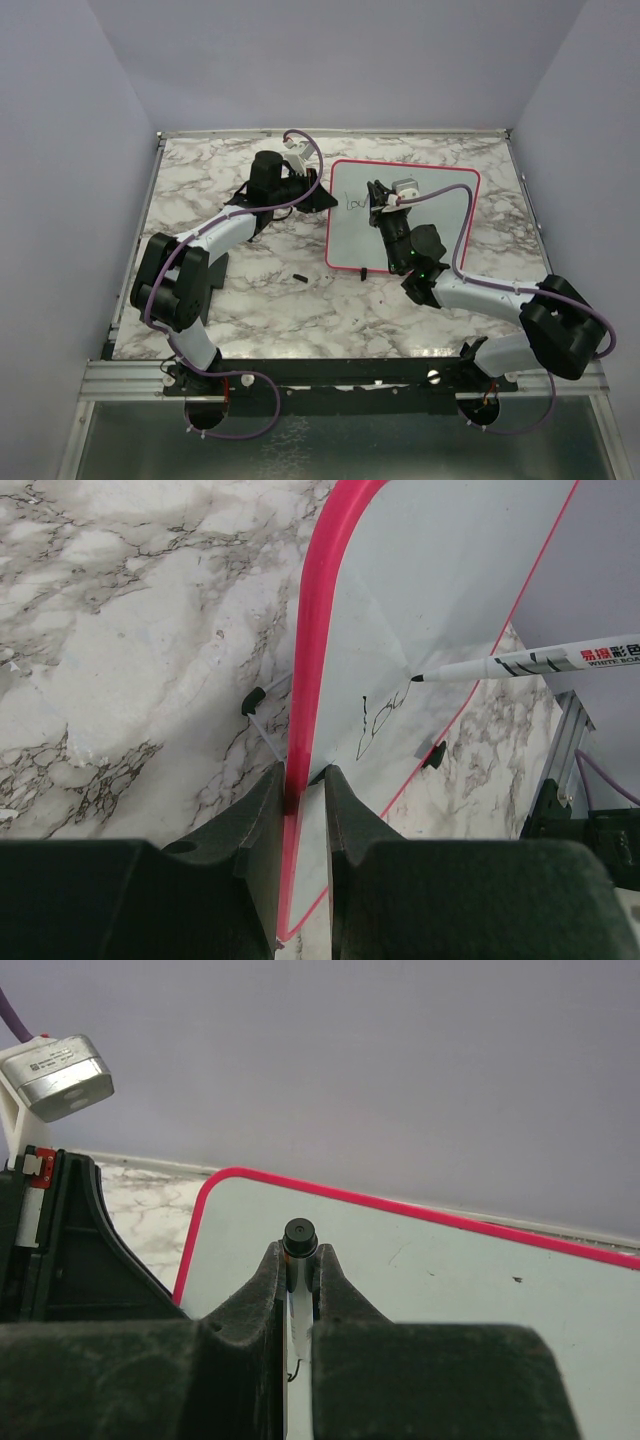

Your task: Write a sentence on the whiteboard

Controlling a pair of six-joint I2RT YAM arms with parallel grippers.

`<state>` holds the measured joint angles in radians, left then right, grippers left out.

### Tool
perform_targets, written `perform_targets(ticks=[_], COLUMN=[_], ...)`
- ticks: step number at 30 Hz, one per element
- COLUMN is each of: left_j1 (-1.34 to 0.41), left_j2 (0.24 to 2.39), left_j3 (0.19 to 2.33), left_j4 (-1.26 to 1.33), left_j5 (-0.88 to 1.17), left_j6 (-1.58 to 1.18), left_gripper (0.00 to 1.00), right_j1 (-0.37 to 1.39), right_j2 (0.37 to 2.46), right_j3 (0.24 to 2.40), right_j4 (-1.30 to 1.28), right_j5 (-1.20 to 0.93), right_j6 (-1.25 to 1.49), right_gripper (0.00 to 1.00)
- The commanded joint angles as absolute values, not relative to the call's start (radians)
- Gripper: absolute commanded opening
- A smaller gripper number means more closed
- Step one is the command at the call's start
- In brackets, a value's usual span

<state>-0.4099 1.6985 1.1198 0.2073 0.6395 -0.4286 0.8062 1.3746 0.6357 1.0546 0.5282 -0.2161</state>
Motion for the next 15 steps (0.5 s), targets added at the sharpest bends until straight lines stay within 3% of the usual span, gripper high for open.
perform_targets(ticks=[1,15], left_j1=[-0.408,-0.408], left_j2=[1.675,1.676], left_j3=[1.111,1.114], left_j4=[0.218,0.215], left_j5=[0.634,0.632], left_j6=[-0.421,-0.420], left_gripper=[0.10,0.10], right_j1=[0.812,0.813], right_j2=[1.388,1.248], right_j3=[0.662,0.593], right_j4=[1.091,1.026], right_j5=[0.560,0.432], right_j6=[-0.241,-0.133], right_gripper=[0.01,0.01])
